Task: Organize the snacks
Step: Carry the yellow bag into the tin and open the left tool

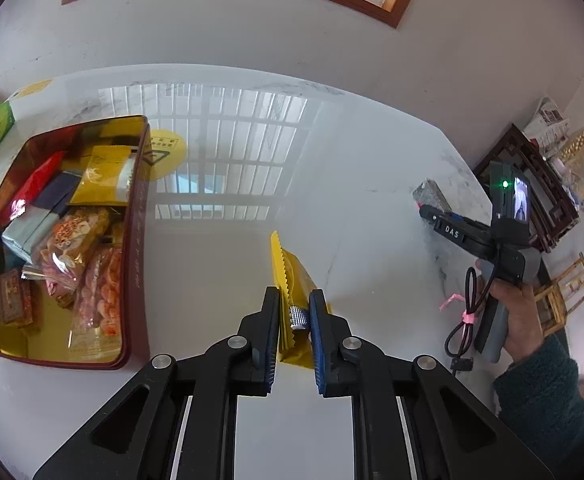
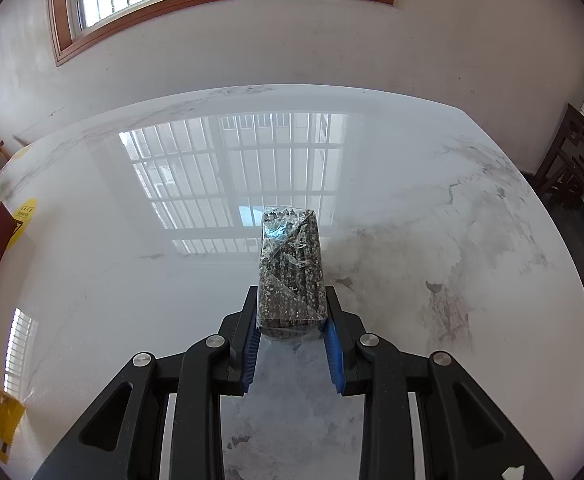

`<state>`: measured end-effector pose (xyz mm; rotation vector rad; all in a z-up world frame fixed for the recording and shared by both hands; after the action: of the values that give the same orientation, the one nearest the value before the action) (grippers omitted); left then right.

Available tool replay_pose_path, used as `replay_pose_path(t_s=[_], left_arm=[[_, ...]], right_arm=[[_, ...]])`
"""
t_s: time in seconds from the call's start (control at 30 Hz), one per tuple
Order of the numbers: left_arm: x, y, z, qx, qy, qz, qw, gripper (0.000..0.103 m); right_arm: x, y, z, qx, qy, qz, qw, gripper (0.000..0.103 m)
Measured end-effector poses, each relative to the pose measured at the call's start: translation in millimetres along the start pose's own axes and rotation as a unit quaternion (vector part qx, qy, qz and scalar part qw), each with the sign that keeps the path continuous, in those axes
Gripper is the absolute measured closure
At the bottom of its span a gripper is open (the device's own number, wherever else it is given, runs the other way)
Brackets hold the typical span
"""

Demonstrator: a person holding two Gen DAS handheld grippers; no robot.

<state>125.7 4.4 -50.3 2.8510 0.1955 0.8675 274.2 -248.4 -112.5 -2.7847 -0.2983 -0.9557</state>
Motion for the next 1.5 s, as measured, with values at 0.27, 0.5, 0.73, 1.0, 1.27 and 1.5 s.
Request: replay_pose_path(t_s=[0.27,0.5,0.73,1.0,1.27,1.5], left_arm=[[0,2,-10,-0.003,0.005,0.008,1.0000,0.089],[2,3,-11,-0.009,0.003,0.005,0.9999,0.091],[6,7,-18,-0.006,0.010,0.013,0.9998,0.092],[12,8,-25,-0.010,0.018,0.018,0.9996,0.092],[31,-10,-46,0.007,0.046,0.010,0.9989,0.093],[51,-44,-69,0.033,0.072,-0.011,0.9968,0.093]], right_arm=[[0,0,0,0.000,0.000,0.000,1.000,0.076],[0,0,0,0.000,0.000,0.000,1.000,0.076],[0,0,0,0.000,0.000,0.000,1.000,0.076],[0,0,0,0.000,0.000,0.000,1.000,0.076],[0,0,0,0.000,0.000,0.000,1.000,0.076],[0,0,0,0.000,0.000,-0.001,1.000,0.076]])
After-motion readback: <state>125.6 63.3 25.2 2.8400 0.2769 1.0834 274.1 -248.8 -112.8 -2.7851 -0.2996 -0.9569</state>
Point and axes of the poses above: each gripper's, at about its wrist camera, not at the fingertips, and z roughly the way its jaws point, y to its right, x to its top, the point moved 5 cm from there along z, roughly the way its jaws point, and after that the axes turned 8 degrees about x, right-handed, at the moved point
